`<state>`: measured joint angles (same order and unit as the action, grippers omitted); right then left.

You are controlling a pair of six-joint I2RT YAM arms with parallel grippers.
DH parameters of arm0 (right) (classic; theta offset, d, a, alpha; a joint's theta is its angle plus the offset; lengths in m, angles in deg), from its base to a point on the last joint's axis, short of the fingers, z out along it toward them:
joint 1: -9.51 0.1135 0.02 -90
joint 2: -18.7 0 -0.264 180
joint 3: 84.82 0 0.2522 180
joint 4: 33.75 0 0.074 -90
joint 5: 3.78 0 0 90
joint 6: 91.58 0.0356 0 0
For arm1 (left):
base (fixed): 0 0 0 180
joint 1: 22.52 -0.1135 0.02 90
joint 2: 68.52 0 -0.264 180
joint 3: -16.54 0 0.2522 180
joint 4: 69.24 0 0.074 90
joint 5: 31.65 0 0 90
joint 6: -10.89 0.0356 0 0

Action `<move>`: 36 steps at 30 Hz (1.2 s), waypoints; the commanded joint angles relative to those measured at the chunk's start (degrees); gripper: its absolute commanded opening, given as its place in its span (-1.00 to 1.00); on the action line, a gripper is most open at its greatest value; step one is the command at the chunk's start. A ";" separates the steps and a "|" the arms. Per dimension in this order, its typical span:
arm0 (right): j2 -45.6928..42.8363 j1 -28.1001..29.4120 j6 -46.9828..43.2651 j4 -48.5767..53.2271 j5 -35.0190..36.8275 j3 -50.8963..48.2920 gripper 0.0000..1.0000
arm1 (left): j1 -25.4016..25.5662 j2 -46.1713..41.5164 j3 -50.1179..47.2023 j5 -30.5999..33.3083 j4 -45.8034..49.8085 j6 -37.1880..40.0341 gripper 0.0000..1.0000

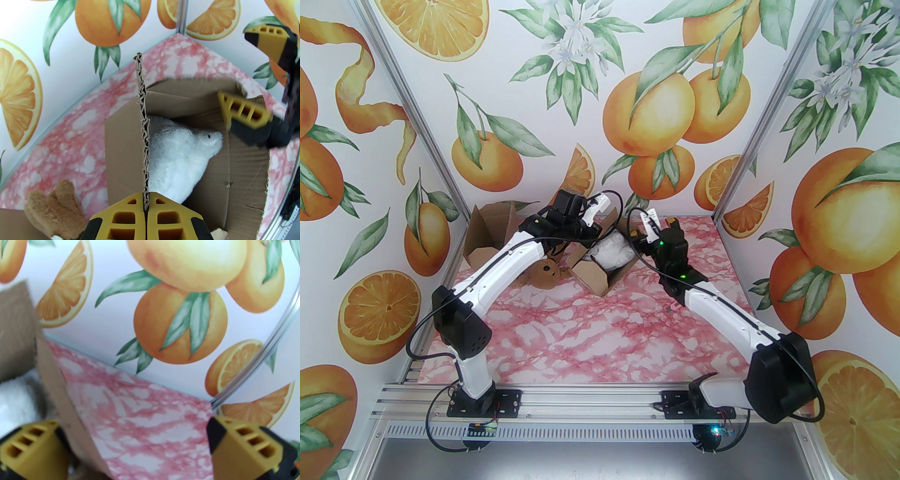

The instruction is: Unpack the express box

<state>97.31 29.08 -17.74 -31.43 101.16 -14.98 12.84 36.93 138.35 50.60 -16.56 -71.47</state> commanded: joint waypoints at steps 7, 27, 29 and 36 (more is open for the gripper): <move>3.61 -5.94 16.84 9.51 -19.00 6.10 0.98 | -0.20 -3.67 -0.87 -2.98 -3.47 0.39 -1.00; -7.05 5.41 19.26 9.76 -37.48 2.00 0.82 | -2.87 -0.78 2.57 2.68 -4.00 -12.20 -1.00; -5.47 5.98 20.41 8.54 -39.07 0.88 0.81 | -2.83 -0.77 2.42 2.50 -4.35 -12.64 -1.00; 0.76 6.10 19.86 12.29 -40.98 2.54 0.81 | -2.99 -0.95 2.34 1.73 -4.90 -13.63 -1.00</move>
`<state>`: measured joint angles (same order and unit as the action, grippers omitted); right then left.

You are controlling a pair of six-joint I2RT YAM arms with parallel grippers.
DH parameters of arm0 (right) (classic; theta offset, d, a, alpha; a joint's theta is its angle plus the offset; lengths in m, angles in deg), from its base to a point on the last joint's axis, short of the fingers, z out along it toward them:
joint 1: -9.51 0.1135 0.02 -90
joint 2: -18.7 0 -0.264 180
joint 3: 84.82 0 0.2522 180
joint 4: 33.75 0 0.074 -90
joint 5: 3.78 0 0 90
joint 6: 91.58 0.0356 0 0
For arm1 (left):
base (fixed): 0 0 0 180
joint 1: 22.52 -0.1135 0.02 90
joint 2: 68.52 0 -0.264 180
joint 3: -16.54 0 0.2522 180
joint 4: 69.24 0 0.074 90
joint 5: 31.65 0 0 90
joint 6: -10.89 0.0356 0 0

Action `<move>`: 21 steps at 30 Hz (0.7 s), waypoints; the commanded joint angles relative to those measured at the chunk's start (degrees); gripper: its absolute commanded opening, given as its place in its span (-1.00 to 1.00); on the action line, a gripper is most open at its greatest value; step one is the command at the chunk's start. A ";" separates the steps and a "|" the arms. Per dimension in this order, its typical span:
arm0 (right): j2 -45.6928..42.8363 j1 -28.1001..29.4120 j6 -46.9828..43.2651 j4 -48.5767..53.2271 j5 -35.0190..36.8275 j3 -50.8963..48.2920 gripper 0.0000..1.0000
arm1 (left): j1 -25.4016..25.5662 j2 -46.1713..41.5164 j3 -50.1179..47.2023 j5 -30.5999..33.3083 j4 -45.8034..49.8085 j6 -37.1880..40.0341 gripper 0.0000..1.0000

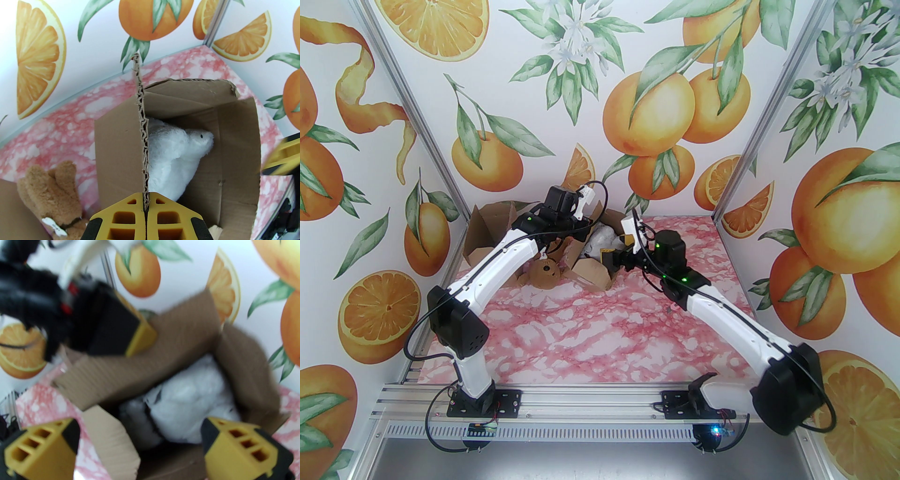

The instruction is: Unpack the express box

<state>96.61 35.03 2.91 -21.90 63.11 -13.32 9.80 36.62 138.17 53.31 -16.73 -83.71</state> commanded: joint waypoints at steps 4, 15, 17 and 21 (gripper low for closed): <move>3.37 1.02 -2.34 4.94 -3.60 1.81 0.82 | -0.14 -0.89 2.44 -1.17 -5.52 -2.30 -1.00; 10.19 5.37 -8.51 17.18 -3.20 9.46 0.85 | -0.25 0.64 3.98 -0.94 -7.58 -3.64 -1.00; 10.27 5.79 -8.62 17.47 -4.01 9.64 0.84 | -0.29 1.11 4.48 -0.54 -7.62 -3.68 -1.00; 7.61 7.07 -8.58 16.10 -4.10 8.12 0.82 | -0.46 2.11 5.23 1.44 -7.83 -4.17 -1.00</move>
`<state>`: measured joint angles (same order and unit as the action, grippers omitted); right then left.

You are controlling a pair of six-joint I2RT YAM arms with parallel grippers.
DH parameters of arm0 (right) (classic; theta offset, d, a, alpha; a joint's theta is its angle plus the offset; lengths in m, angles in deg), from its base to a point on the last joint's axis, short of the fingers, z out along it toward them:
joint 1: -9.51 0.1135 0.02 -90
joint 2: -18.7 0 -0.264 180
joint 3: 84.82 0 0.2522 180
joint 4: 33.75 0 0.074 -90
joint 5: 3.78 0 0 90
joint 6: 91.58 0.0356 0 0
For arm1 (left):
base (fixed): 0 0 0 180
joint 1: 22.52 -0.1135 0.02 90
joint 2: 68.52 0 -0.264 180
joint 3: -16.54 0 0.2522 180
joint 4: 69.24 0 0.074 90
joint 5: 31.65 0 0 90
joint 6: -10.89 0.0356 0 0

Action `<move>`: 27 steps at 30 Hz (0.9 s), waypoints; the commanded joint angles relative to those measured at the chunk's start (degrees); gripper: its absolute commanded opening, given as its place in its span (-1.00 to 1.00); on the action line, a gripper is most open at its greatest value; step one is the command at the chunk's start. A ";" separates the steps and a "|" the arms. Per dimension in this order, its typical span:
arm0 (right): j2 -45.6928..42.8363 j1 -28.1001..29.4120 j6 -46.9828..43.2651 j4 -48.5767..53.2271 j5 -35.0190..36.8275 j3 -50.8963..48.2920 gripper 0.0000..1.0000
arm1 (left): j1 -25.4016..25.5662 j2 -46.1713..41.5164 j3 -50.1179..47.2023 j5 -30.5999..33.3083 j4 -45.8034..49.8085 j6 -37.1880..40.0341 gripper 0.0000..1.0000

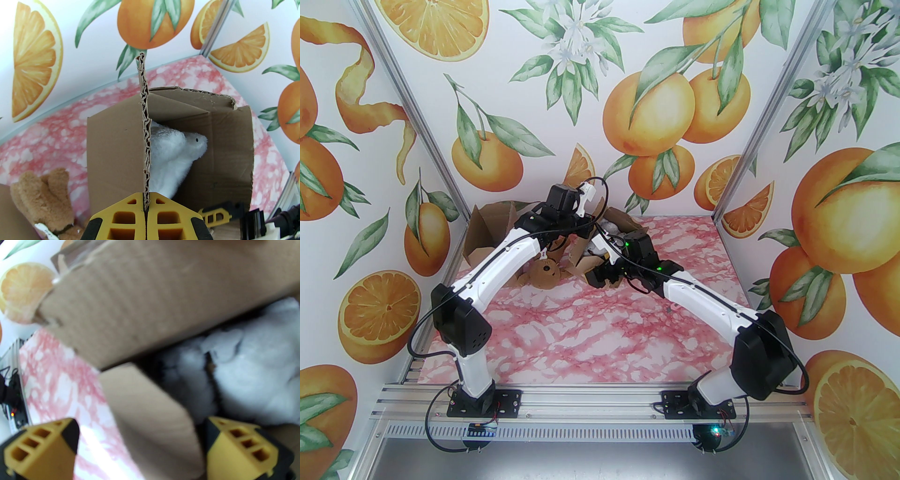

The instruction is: Unpack the express box

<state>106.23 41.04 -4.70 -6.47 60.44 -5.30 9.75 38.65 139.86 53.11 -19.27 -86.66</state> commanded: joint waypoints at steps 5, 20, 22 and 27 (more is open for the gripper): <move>-7.61 2.97 -0.77 -3.33 2.58 -4.21 0.88 | -1.20 0.45 3.93 5.73 -5.81 -4.00 -1.00; -11.73 9.34 -6.07 -3.52 9.52 -10.70 0.86 | -2.65 -0.18 2.77 1.51 -10.78 -8.21 -1.00; -14.30 9.08 -5.01 -6.93 11.61 -12.20 0.87 | -2.56 -0.92 1.50 0.84 -11.52 -7.50 -1.00; -23.69 3.41 4.26 -25.97 14.22 -19.05 0.90 | -2.45 -3.14 -3.02 -0.30 -13.73 -6.57 -1.00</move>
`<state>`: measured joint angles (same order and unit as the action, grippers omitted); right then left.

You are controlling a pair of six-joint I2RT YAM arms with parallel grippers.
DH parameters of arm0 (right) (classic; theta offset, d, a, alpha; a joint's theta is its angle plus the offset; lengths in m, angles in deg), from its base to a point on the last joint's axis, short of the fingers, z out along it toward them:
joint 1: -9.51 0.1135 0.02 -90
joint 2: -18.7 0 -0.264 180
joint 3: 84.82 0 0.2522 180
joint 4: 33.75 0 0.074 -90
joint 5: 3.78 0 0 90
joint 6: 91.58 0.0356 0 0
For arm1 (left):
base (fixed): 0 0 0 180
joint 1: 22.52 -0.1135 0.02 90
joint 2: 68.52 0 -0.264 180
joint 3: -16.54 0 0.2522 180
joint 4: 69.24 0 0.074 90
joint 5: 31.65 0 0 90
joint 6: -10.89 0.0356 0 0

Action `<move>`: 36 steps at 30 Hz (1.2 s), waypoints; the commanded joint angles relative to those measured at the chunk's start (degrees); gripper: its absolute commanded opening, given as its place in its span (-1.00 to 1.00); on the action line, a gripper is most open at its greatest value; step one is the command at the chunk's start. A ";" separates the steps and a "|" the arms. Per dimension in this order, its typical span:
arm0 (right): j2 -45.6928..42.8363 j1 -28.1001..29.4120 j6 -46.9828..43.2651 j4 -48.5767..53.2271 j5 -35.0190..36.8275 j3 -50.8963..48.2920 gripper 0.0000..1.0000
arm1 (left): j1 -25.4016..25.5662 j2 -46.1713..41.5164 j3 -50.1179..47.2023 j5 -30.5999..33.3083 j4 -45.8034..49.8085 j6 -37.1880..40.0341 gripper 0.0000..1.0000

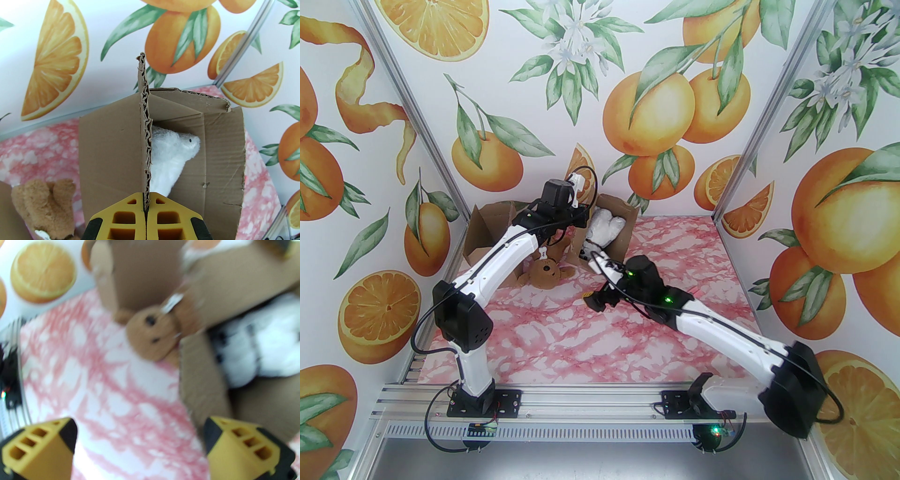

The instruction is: Unpack the express box

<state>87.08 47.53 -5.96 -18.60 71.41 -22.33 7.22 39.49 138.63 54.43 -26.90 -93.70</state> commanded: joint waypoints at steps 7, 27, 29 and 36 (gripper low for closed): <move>-2.56 -6.87 11.84 -10.77 10.88 3.42 0.85 | 0.63 -7.11 -7.82 -1.18 -10.00 1.42 -1.00; 14.43 -5.73 47.83 -6.34 27.51 13.79 0.37 | 5.15 -13.41 -17.84 3.57 -21.85 1.69 -1.00; 15.95 -5.43 49.73 -3.08 29.71 16.16 0.36 | 5.72 -13.59 -18.23 3.95 -22.40 1.59 -1.00; 18.39 -5.11 57.29 -3.01 36.38 16.47 0.39 | 7.77 -14.84 -21.18 4.56 -26.90 1.15 -1.00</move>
<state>104.85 42.22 45.40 -21.44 102.43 -6.74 14.39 28.43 118.04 58.23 -45.37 -92.23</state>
